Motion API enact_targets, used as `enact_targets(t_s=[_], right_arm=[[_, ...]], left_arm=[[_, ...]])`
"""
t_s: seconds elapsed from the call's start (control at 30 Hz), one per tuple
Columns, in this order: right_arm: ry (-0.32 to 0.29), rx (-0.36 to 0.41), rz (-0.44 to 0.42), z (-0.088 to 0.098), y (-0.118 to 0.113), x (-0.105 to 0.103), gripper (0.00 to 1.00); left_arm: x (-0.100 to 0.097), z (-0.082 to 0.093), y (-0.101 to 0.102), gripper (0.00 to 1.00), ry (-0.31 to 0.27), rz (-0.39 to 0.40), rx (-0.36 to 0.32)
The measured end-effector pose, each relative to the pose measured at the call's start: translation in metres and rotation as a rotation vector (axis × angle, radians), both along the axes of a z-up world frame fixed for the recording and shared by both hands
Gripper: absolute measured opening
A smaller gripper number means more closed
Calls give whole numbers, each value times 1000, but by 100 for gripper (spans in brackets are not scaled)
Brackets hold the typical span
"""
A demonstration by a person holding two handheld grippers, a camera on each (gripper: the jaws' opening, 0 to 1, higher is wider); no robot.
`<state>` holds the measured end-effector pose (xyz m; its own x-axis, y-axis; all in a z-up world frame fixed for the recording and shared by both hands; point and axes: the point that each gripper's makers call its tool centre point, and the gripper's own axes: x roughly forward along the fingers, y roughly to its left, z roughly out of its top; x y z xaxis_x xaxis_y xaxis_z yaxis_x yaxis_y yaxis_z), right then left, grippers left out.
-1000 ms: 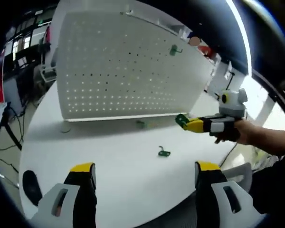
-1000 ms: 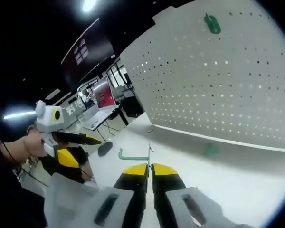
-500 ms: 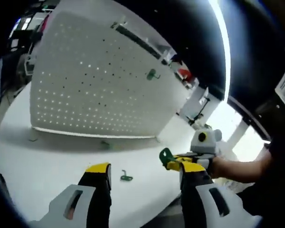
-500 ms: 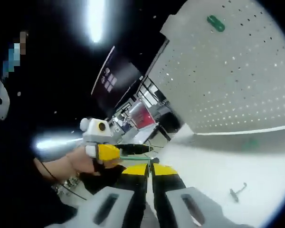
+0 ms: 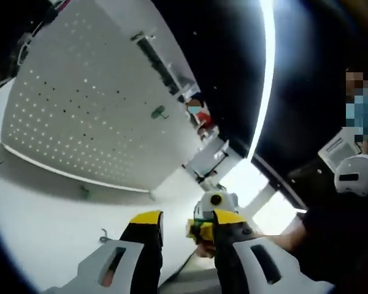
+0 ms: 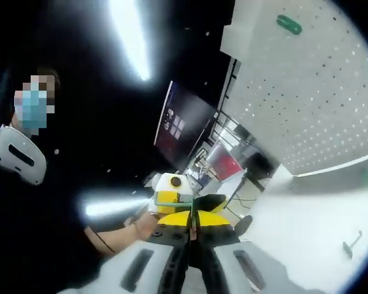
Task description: Insert the hook assembly into the mounting plate slot until the hook locks in place.
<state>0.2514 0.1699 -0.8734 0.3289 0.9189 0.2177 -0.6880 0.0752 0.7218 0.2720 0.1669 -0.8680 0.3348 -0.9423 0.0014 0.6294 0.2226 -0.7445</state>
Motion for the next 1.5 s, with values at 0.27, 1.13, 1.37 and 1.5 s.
enact_targets(t_s=[0.27, 1.13, 1.37, 1.5], right_arm=[[-13, 72, 41, 14, 1, -8, 0], [-222, -500, -141, -19, -23, 19, 6], [-307, -661, -160, -21, -8, 14, 11], [-333, -727, -183, -23, 2, 15, 11]], left_arm=[[-10, 18, -8, 11, -5, -75, -92], [32, -32, 28, 1, -206, 178, 515], [34, -42, 31, 1, -242, 214, 641], [35, -37, 27, 1, -193, 258, 576]])
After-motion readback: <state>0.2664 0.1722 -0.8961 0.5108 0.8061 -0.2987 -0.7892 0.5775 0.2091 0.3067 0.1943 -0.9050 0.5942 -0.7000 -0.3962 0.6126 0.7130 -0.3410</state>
